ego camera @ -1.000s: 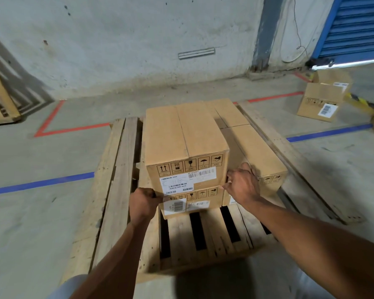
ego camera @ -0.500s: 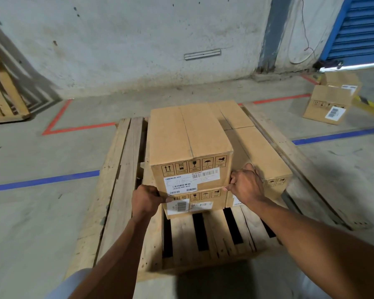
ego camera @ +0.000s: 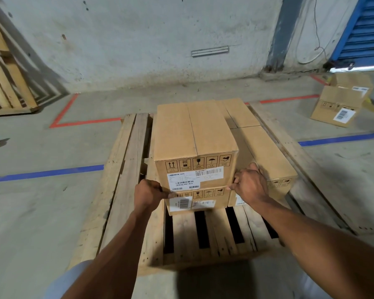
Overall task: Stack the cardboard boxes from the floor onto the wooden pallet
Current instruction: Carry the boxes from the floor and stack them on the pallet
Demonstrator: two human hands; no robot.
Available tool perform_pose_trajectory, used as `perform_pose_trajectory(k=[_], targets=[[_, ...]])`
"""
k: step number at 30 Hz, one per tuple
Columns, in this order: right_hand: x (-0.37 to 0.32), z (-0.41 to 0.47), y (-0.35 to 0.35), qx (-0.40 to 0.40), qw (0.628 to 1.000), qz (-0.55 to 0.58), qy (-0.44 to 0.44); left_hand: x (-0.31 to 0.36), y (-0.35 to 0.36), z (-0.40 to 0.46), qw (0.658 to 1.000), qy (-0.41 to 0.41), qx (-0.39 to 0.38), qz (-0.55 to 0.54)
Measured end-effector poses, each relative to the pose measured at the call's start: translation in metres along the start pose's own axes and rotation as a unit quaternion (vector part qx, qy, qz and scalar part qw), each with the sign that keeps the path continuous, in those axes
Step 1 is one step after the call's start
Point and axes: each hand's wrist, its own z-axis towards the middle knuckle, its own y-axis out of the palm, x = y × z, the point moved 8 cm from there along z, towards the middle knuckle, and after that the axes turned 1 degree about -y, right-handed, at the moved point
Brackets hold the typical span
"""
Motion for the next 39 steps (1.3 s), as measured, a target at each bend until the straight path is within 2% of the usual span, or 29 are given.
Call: perform_pose_trajectory(k=[5, 7, 9, 11, 14, 17, 21, 24, 26, 28, 31, 35, 39], targets=[[-0.002, 0.000, -0.007, -0.039, 0.998, 0.041, 0.017, 0.001, 0.001, 0.001, 0.999, 0.014, -0.012, 0.036], [0.001, 0.004, -0.008, -0.097, 0.992, 0.069, 0.045, 0.006, 0.004, 0.001, 0.997, 0.021, -0.051, 0.056], [0.004, 0.010, -0.008, -0.174, 0.982, 0.058, 0.052, 0.010, 0.011, 0.001, 0.991, 0.028, -0.110, 0.075], [0.008, 0.016, -0.012, -0.213, 0.975, 0.035, 0.048, 0.021, 0.008, 0.000, 0.985, 0.042, -0.143, 0.082], [0.015, 0.028, -0.031, -0.183, 0.982, 0.031, 0.048, 0.030, -0.014, 0.010, 0.985, 0.055, -0.152, 0.064], [0.018, 0.033, -0.039, -0.162, 0.984, 0.046, 0.052, 0.025, -0.039, 0.030, 0.986, 0.078, -0.103, 0.108], [0.018, 0.013, -0.059, -0.134, 0.982, 0.072, 0.108, 0.022, -0.046, 0.004, 0.984, 0.014, -0.096, 0.151], [0.016, -0.019, -0.072, -0.147, 0.974, 0.096, 0.142, 0.011, -0.030, -0.041, 0.974, -0.061, -0.174, 0.135], [0.007, -0.048, -0.073, -0.181, 0.959, 0.176, 0.125, 0.015, -0.021, -0.078, 0.963, -0.090, -0.235, 0.094], [0.004, -0.073, -0.083, -0.172, 0.940, 0.258, 0.144, 0.035, -0.022, -0.110, 0.950, -0.094, -0.289, 0.074], [-0.024, -0.102, -0.142, -0.155, 0.922, 0.301, 0.188, 0.077, -0.058, -0.150, 0.945, -0.101, -0.305, 0.056], [-0.079, -0.130, -0.250, -0.210, 0.876, 0.378, 0.214, 0.151, -0.150, -0.199, 0.953, -0.141, -0.266, 0.030], [-0.102, -0.183, -0.372, -0.273, 0.849, 0.382, 0.241, 0.228, -0.238, -0.272, 0.942, -0.190, -0.277, -0.001]])
